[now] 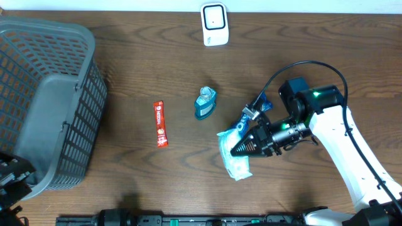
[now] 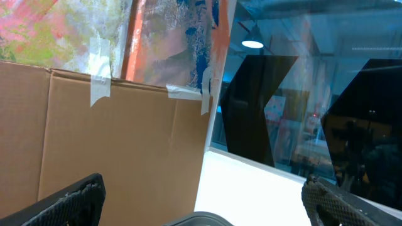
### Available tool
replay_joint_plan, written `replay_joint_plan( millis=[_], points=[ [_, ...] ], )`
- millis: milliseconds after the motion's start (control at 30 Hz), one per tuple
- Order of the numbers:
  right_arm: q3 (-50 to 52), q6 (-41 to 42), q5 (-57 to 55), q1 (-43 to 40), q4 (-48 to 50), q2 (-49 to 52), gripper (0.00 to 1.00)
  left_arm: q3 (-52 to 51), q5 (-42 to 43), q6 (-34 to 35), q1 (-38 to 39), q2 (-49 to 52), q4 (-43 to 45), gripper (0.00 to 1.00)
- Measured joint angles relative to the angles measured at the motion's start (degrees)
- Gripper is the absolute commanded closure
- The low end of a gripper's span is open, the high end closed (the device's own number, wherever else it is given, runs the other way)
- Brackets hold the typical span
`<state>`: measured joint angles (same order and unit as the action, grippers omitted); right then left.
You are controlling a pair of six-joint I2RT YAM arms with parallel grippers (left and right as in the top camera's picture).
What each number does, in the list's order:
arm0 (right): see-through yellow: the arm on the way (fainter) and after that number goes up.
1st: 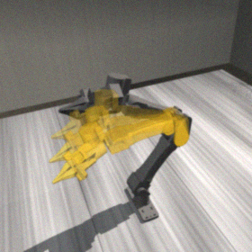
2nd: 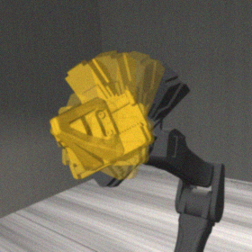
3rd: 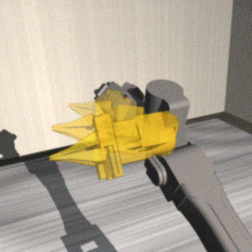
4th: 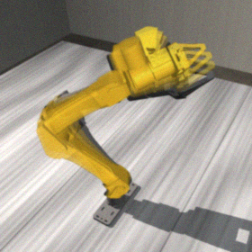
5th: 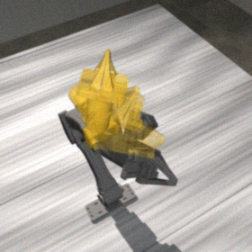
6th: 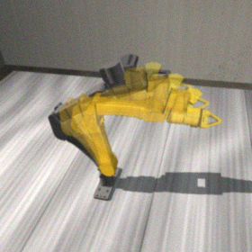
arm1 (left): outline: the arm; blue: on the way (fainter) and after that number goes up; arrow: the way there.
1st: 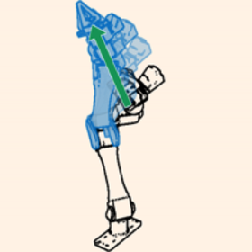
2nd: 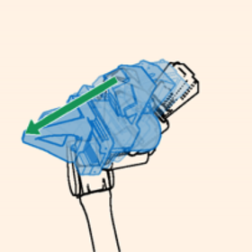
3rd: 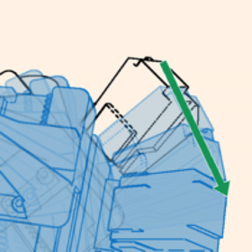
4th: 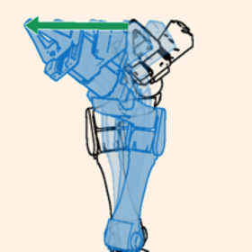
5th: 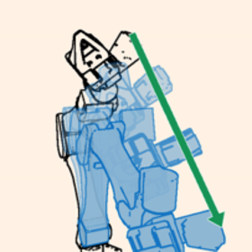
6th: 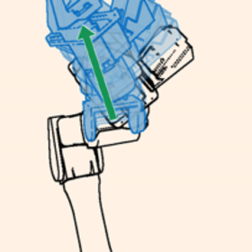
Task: Scan the item barcode
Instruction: 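Lift wipes pack with right gripper and carry it toward the scanner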
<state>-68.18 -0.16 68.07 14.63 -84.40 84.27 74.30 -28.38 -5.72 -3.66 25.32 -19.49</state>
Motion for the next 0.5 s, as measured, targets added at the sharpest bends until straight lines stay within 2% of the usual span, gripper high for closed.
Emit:
replay_joint_plan(
  millis=[300, 500],
  points=[
    [0.0, 13.2, 12.17, -1.36, 19.23, 1.57, 0.99, 0.0, 0.0, 3.58, 0.0, 0.0, 0.0, 0.0],
    [0.0, 16.94, 16.79, -1.38, 24.35, 5.35, 0.99, 0.0, -0.02, 4.94, 0.0, 0.0, 0.0, 0.0]
  ],
)
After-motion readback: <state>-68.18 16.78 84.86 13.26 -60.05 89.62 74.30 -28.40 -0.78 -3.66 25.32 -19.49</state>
